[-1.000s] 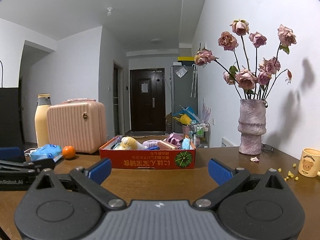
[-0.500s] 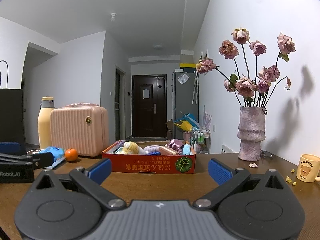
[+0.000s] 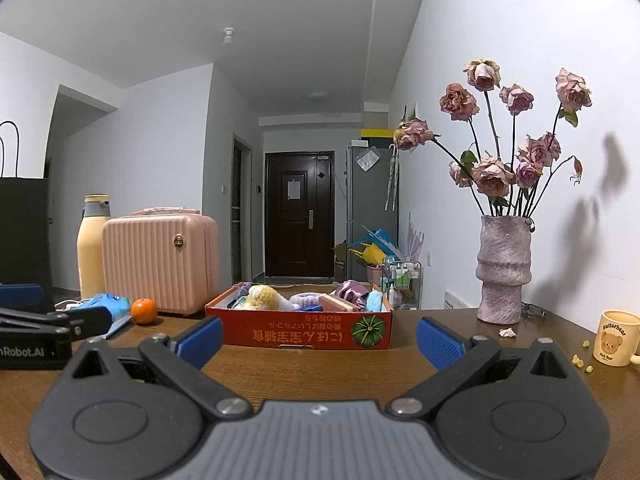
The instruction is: Organize soft objects
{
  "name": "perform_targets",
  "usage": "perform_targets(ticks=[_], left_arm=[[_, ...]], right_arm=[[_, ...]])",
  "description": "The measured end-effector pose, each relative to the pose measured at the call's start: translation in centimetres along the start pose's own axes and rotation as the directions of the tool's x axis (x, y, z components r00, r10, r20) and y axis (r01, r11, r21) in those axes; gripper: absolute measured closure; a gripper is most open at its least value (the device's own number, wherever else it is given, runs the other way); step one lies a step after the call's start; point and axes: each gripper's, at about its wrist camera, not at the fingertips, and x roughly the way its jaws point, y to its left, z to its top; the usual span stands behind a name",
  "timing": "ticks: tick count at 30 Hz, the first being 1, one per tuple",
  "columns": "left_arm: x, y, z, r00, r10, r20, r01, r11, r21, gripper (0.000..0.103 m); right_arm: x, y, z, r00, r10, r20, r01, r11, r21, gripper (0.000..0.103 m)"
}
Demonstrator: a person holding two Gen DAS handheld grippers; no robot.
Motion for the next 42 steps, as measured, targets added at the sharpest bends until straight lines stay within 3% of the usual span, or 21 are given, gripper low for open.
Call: perform_targets(ticks=[42], left_arm=[[-0.19,0.06,0.07,1.0,-0.002,0.01,0.002,1.0,0.016,0.0]], right_arm=[[-0.01,0.03,-0.12,1.0,0.0,0.001,0.0,1.0,-0.001,0.0]])
